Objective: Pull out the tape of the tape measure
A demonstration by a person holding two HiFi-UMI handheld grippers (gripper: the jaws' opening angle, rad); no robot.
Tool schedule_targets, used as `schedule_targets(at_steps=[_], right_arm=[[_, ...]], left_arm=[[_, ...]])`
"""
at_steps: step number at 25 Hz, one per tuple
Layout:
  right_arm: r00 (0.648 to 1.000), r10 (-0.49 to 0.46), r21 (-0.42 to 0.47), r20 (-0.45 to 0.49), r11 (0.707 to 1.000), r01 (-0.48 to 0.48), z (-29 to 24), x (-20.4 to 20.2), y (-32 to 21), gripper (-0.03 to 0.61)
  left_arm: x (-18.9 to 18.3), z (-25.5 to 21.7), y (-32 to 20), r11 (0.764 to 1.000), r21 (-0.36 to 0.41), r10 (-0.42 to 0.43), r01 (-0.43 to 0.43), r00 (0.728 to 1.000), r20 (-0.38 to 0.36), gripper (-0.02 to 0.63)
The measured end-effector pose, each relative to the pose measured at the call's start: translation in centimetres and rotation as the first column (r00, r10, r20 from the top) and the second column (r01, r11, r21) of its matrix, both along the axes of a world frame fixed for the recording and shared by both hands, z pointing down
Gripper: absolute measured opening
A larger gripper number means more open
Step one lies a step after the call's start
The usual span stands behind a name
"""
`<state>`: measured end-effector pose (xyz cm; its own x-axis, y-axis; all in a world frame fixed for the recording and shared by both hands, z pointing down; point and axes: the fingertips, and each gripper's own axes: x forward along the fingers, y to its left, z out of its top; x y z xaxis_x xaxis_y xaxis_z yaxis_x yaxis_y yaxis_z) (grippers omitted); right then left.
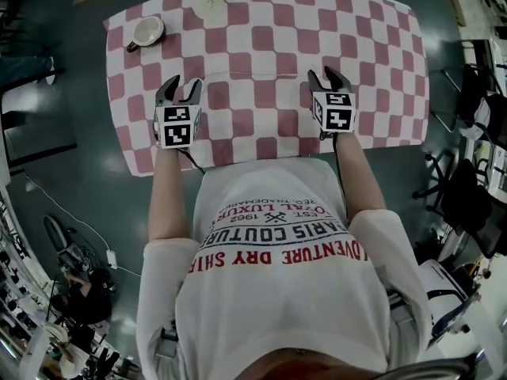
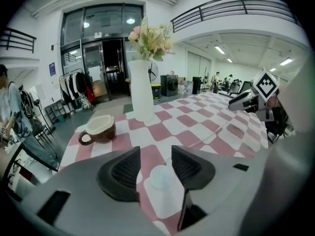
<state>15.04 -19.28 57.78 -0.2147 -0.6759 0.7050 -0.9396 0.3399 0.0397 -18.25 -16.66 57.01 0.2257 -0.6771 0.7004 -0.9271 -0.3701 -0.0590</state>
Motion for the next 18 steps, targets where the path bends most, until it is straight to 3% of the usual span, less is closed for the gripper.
schedule_targets(at_steps=[3,6,8,13,18], right_arm=[[0.998,-0.047,0.085,0.052,0.995,0.042,-3.2,-1.7,-0.3,0.161],[0.994,-0.073,0.177,0.083,0.983,0.058,-6.5,-2.5,-0.6,0.079],[0.992,-0.073,0.233,0.099,0.971,0.048,-8.5,-2.7,-0.9,0.049],[0.985,-0.113,0.322,0.132,0.944,0.065,-12.0,-3.3,-1.2,0.034],[0.975,-0.176,0.411,0.138,0.905,0.105,-15.6,-4.4,-1.5,0.031]], left_arm=[[0.2,-2.4,0.0,0.999,0.044,-0.018,0.019,1.000,-0.015,0.145],[0.2,-5.2,-0.4,0.991,0.124,-0.054,0.055,0.999,-0.008,0.055],[0.4,-7.0,-0.7,0.982,0.177,-0.061,0.060,0.998,0.000,0.030],[1.7,-11.5,-1.1,0.958,0.286,-0.014,0.025,0.999,-0.040,0.018],[3.2,-17.2,-1.4,0.905,0.424,0.059,-0.038,0.998,-0.038,0.017]])
